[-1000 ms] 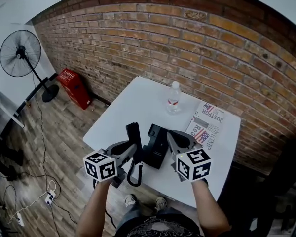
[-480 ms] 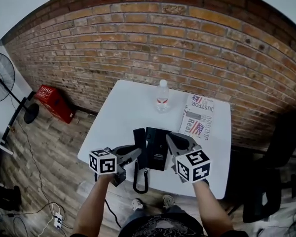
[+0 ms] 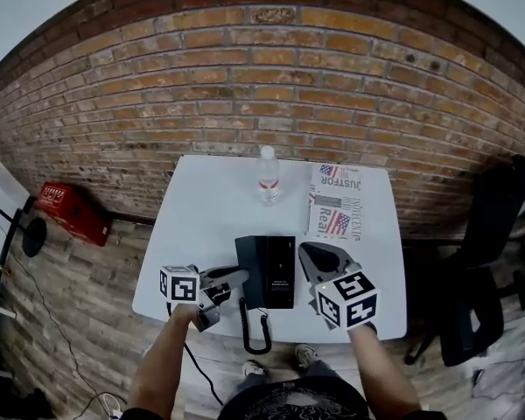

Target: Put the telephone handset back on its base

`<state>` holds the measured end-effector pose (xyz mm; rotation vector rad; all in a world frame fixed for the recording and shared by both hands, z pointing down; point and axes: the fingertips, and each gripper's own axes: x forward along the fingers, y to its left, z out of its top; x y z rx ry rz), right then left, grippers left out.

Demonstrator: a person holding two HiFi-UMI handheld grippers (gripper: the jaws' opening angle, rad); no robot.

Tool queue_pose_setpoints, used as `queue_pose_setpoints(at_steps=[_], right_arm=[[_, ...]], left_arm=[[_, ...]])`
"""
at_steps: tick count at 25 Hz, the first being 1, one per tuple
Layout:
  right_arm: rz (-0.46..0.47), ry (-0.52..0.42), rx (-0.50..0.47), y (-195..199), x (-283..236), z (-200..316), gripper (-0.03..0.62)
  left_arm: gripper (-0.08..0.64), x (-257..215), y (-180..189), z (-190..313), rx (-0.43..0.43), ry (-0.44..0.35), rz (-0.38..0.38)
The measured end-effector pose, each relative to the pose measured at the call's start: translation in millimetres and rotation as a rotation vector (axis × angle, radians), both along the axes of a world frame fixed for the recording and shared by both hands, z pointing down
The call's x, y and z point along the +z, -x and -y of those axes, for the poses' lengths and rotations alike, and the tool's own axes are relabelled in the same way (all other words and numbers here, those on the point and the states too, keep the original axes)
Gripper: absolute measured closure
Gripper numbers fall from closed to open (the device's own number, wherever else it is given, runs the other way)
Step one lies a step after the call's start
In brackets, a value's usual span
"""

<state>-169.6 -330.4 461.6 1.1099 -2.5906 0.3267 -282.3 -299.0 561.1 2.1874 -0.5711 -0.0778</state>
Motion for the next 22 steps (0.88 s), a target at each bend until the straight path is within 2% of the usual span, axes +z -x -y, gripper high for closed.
queue_pose_setpoints(at_steps=[3,9,11,15,22], right_arm=[[-0.013,0.005,0.030,-2.8,3.8,1.1,0.591],[-0.037,0.014,0.076,-7.1,11.7,3.2,0.591],[-0.042,0.013,0.090,-8.9,12.3,3.6,0.591],[-0.052,0.012,0.107,-10.3,12.4,4.4,0.591],[-0.060,0.016,0.127,-12.6,14.8,5.4,0.591]], left_arm=[[0.486,6.0,-1.2,5.4,0.067,0.027,-0.027],[0.486,18.1,-4.8,13.7,0.144,0.089,-0.089],[0.486,24.7,-8.5,15.0,0.172,0.101,-0.083],[0.486,32.6,-13.7,17.3,0.206,0.111,-0.069],[0.486,35.3,-17.5,17.4,0.238,0.180,-0.117]])
